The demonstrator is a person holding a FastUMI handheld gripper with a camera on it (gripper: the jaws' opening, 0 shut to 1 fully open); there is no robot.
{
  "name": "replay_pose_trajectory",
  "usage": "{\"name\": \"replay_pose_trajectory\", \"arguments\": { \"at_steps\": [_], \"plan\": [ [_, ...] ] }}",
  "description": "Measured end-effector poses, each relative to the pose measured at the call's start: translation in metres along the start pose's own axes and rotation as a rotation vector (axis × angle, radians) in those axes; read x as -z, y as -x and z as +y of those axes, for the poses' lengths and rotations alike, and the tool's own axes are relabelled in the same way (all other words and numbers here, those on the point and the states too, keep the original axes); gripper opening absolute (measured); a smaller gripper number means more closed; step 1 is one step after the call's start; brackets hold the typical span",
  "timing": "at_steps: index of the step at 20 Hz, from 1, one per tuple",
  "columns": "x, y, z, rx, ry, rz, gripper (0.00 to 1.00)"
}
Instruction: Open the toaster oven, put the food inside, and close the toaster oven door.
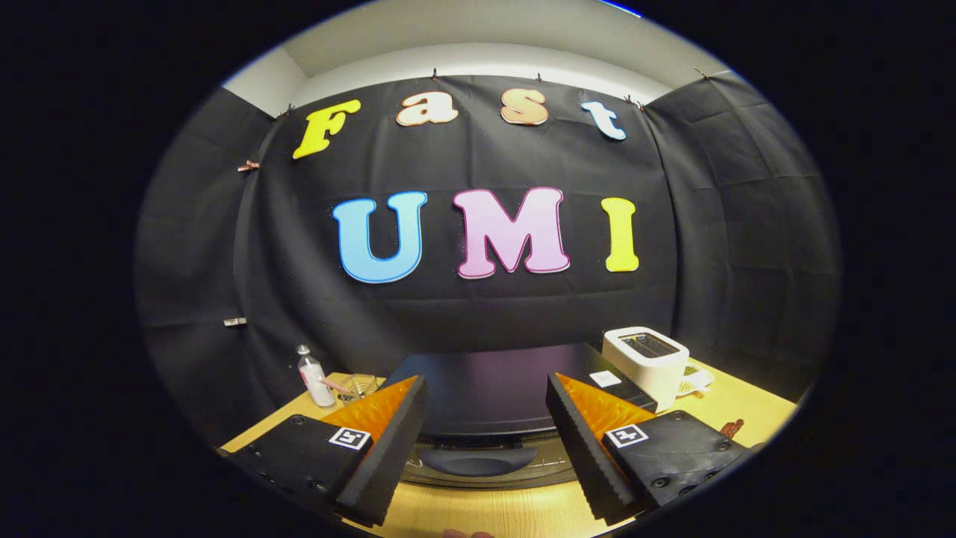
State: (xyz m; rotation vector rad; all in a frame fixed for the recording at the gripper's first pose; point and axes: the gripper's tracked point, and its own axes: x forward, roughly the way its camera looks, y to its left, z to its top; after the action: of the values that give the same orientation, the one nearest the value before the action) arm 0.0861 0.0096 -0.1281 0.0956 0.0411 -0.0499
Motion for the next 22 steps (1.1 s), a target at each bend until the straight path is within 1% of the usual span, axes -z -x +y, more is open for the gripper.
{"name": "replay_pose_trajectory", "arguments": {
  "at_steps": [2,5,6,8,12,16,20,22],
  "plan": [
    [0.024,-0.009,0.002,0.001,0.004,0.032,0.98],
    [0.061,-0.022,0.012,-0.02,0.007,0.105,0.98],
    [0.072,-0.023,0.009,-0.002,0.026,0.136,0.98],
    [0.076,-0.024,0.008,0.01,0.062,0.114,0.97],
    [0.077,-0.016,0.008,0.007,0.058,0.118,0.96],
    [0.088,0.014,0.006,0.007,0.053,0.147,0.96],
    [0.12,0.063,0.005,0.004,0.051,0.213,0.96],
    [0.139,0.079,0.004,0.005,0.054,0.244,0.97]
  ]
}}
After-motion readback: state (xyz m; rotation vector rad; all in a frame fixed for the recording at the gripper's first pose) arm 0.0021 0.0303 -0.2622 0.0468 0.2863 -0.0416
